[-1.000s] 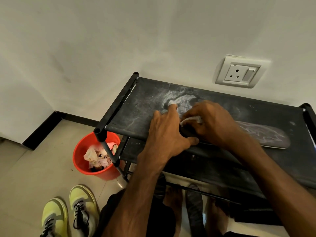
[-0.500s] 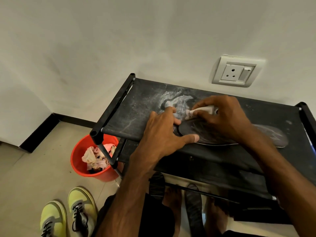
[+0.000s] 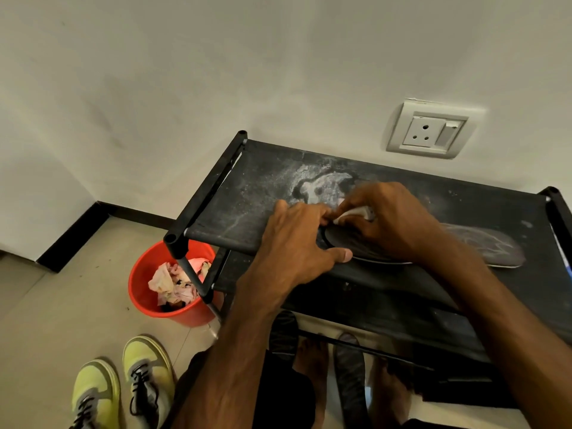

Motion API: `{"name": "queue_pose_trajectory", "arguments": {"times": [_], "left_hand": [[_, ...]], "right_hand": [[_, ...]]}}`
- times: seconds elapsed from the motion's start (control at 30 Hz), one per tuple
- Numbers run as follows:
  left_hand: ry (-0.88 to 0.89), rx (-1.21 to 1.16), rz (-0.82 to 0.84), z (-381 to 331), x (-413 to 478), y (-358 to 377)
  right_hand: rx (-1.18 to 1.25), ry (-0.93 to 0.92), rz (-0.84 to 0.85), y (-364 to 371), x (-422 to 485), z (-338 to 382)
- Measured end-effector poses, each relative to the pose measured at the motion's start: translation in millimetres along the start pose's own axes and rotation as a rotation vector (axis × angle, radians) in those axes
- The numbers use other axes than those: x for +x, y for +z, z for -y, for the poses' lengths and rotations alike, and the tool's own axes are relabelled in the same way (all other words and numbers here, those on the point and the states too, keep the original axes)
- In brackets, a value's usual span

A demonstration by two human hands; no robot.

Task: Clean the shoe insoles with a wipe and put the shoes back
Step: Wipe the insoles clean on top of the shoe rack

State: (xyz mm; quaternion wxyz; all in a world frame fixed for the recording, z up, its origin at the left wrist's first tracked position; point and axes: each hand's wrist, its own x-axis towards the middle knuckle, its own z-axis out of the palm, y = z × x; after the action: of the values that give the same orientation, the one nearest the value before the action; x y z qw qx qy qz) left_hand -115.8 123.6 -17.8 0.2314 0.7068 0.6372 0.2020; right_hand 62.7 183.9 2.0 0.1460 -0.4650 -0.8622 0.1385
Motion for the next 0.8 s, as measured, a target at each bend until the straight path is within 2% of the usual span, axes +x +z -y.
{"name": "queue_pose_trajectory", "arguments": {"times": [0.2,0.37,0.43,0.57,0.67,0.73,0.8], "left_hand": [[-0.007,0.044,-0.005,0,2,2],[-0.012,0.052,0.001,-1,4,2],[-0.016,0.037,0.003,-1,5,1],[-0.014,0.004,0.020,1,6,-1],[-0.019,0.003,0.022,0,7,0],[-0.022,0.004,0.019,0,6,1],[-0.027,-0.006,0.008,0,6,2]], "right_hand": [[0.016,-0.043,0.197,-9,-5,8],[0.054,0.007,0.301,-21,-12,7],[0.015,0.054,0.260,-20,-13,7],[-0.110,0.108,0.046,-6,-7,7],[-0.101,0.156,-0.080,0,-2,0],[-0.112,0.165,-0.117,3,1,-2],[-0.134,0.139,-0.085,4,1,0]]}}
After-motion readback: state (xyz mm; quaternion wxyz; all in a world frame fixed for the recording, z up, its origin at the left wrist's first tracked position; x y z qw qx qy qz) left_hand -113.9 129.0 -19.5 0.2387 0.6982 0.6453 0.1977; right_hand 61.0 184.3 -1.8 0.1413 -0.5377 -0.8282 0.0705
